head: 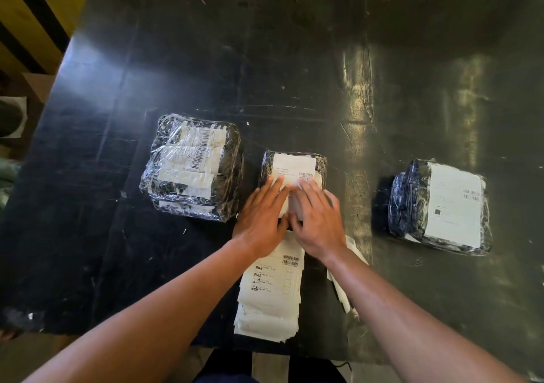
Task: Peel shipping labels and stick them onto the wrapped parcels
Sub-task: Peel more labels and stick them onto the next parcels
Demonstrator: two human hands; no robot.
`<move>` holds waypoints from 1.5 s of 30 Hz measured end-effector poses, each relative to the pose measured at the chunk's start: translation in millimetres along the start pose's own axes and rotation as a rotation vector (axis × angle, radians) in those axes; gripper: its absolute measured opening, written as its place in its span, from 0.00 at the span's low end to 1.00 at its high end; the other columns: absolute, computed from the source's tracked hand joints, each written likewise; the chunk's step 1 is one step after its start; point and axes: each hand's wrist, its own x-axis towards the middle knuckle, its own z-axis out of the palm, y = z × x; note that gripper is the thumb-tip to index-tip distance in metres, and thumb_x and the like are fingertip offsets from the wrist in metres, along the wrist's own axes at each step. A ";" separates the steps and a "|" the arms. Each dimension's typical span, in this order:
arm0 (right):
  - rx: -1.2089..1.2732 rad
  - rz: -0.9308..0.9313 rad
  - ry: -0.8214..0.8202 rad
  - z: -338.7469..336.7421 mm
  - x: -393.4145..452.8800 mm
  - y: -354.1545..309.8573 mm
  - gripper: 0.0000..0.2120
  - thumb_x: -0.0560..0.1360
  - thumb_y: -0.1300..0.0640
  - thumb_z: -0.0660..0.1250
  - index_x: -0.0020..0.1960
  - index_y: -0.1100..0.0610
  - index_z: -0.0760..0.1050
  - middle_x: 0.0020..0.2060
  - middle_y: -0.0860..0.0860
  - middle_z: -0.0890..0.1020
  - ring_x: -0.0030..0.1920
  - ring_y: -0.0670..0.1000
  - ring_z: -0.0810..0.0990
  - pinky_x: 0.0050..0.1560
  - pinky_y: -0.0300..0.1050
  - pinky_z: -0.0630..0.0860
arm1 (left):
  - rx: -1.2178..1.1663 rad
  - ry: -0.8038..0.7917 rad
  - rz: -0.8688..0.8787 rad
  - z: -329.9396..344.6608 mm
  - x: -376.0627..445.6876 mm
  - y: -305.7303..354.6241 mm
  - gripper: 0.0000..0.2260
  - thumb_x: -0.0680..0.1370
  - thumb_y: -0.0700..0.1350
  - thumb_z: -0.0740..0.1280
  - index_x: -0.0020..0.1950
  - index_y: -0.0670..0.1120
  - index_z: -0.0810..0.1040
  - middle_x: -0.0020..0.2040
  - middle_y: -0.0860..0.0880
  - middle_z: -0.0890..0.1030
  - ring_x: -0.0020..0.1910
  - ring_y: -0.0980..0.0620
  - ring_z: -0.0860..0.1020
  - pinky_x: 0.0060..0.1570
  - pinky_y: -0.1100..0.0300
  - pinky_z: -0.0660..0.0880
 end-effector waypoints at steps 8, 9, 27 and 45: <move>-0.116 0.016 -0.228 -5.6 45.8 -6.7 0.31 0.85 0.44 0.42 0.86 0.53 0.45 0.85 0.48 0.45 0.85 0.49 0.41 0.82 0.65 0.40 | 0.017 -0.056 0.022 2.0 -0.6 -7.9 0.32 0.87 0.56 0.53 0.86 0.50 0.39 0.85 0.54 0.36 0.83 0.57 0.33 0.83 0.53 0.40; -0.142 0.020 -0.242 -7.0 52.4 -6.8 0.32 0.85 0.43 0.41 0.86 0.53 0.45 0.85 0.48 0.44 0.85 0.49 0.40 0.82 0.65 0.39 | -0.006 -0.061 0.018 0.7 -0.3 -8.0 0.33 0.87 0.55 0.54 0.86 0.50 0.40 0.85 0.54 0.37 0.83 0.58 0.34 0.83 0.53 0.40; -0.285 0.054 -0.234 -22.1 34.0 11.9 0.33 0.81 0.42 0.40 0.85 0.48 0.51 0.85 0.44 0.51 0.85 0.53 0.45 0.80 0.71 0.38 | -0.084 -0.100 -0.026 -20.1 0.1 -7.4 0.34 0.85 0.51 0.61 0.86 0.52 0.45 0.86 0.58 0.41 0.83 0.59 0.38 0.79 0.56 0.43; -0.310 0.019 -0.247 -26.3 -26.2 33.6 0.33 0.82 0.43 0.45 0.86 0.50 0.46 0.85 0.46 0.47 0.85 0.53 0.42 0.81 0.69 0.37 | -0.059 -0.136 -0.041 -20.7 -1.6 -9.0 0.37 0.84 0.50 0.63 0.86 0.55 0.42 0.85 0.61 0.39 0.83 0.59 0.39 0.81 0.49 0.52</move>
